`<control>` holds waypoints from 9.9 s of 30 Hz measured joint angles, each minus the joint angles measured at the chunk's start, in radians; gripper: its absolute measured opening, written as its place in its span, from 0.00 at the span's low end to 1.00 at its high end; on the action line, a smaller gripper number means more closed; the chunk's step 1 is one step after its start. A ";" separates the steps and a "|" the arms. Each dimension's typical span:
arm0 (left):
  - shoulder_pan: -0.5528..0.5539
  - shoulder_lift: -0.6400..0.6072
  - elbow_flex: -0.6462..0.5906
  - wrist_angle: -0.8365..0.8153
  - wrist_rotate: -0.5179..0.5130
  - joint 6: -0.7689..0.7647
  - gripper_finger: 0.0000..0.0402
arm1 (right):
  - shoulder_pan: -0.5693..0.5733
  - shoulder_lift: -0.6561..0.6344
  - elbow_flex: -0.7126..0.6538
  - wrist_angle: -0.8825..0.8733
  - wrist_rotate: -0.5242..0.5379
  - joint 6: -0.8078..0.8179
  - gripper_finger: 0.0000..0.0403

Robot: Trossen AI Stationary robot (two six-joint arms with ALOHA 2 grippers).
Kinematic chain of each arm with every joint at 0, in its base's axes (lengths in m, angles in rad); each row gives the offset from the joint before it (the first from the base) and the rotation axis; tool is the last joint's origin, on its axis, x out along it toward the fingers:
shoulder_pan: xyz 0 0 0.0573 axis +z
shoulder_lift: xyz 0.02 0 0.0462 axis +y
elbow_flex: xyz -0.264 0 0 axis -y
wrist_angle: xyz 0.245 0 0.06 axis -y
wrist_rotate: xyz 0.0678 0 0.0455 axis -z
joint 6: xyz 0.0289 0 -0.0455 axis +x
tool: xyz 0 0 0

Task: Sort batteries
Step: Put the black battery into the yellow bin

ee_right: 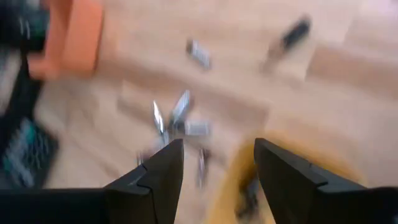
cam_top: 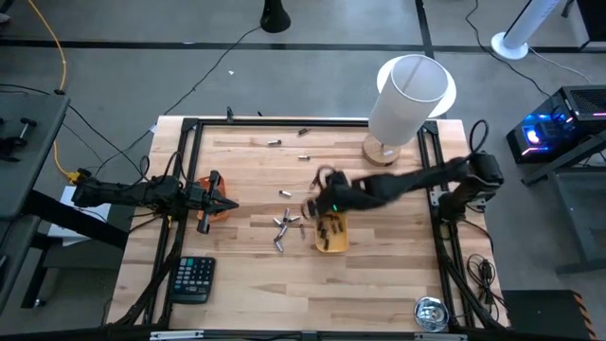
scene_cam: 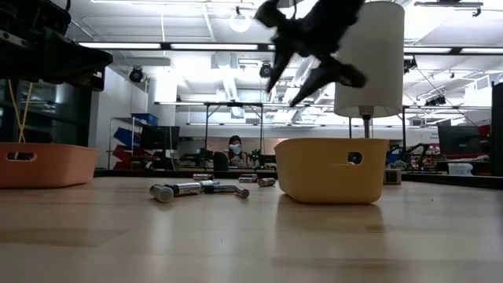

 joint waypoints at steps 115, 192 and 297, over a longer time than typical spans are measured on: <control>0.000 0.000 0.000 0.000 0.000 0.000 0.00 | -0.156 0.265 0.229 0.290 -0.033 -0.229 0.36; 0.000 0.003 0.000 0.000 0.003 0.000 0.00 | -0.718 0.853 0.978 -0.269 -0.292 -0.395 0.00; 0.000 0.003 0.000 0.000 0.000 0.000 0.00 | -0.740 0.852 1.022 -0.847 -0.015 -0.808 0.00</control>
